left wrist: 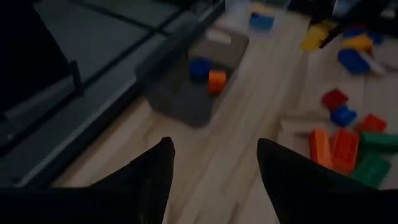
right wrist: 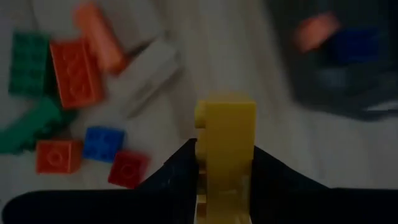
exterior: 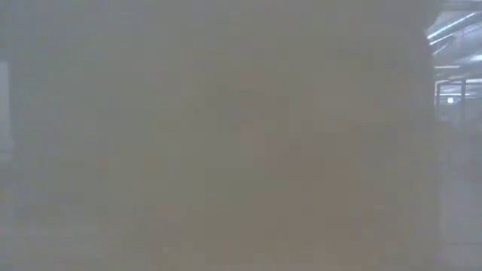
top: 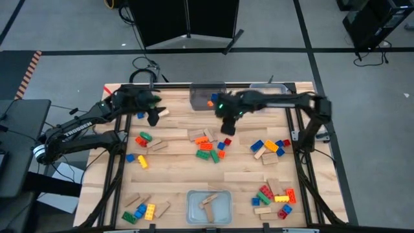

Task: Sort blocks by size
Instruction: Put the large yellow game piece into the transparent bin

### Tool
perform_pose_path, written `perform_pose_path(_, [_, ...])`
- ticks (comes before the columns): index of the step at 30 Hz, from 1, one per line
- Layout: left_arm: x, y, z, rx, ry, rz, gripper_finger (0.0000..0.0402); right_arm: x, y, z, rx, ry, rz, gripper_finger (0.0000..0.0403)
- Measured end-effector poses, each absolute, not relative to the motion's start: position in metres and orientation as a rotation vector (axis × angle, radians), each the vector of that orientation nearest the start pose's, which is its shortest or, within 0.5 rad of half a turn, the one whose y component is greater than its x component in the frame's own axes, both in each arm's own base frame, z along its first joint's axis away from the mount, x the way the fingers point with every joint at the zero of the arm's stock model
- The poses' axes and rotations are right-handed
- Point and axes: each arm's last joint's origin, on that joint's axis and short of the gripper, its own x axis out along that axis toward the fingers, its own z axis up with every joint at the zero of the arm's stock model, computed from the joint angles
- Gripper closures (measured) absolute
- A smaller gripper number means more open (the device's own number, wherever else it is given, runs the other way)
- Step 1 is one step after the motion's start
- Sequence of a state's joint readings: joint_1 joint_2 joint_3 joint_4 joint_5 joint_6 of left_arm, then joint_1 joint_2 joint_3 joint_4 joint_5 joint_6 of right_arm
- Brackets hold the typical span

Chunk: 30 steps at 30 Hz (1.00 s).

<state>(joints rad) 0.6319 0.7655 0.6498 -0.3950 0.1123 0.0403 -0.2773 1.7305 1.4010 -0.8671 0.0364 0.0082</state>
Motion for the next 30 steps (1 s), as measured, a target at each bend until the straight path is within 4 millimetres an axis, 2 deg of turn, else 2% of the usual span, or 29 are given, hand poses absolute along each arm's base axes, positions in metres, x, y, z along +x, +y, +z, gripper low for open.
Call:
perform_pose_path(7, [0.136,0.095,0.274,-0.135,0.451,0.494,0.0165,0.268,-0.131,0.299,0.218,0.965,-0.477,0.0297])
perform_pose_path(12, [0.138,0.090,0.275,-0.110,0.485,0.538,0.0165,0.214,-0.158,0.312,0.375,0.779,-0.705,0.0297])
perform_pose_path(17, [0.141,0.082,0.290,-0.060,0.480,0.589,0.0165,0.168,-0.186,0.301,0.630,0.702,-0.972,0.0297])
perform_pose_path(21, [0.144,0.078,0.305,-0.037,0.429,0.578,0.0165,0.144,-0.204,0.286,0.811,0.729,-1.130,0.0297])
perform_pose_path(25, [0.145,0.074,0.314,-0.049,0.396,0.569,0.0165,0.133,-0.216,0.265,0.920,0.869,-1.201,0.0297])
perform_pose_path(30, [0.145,0.073,0.315,-0.045,0.393,0.575,0.0165,0.134,-0.227,0.242,0.945,1.010,-1.247,0.0297])
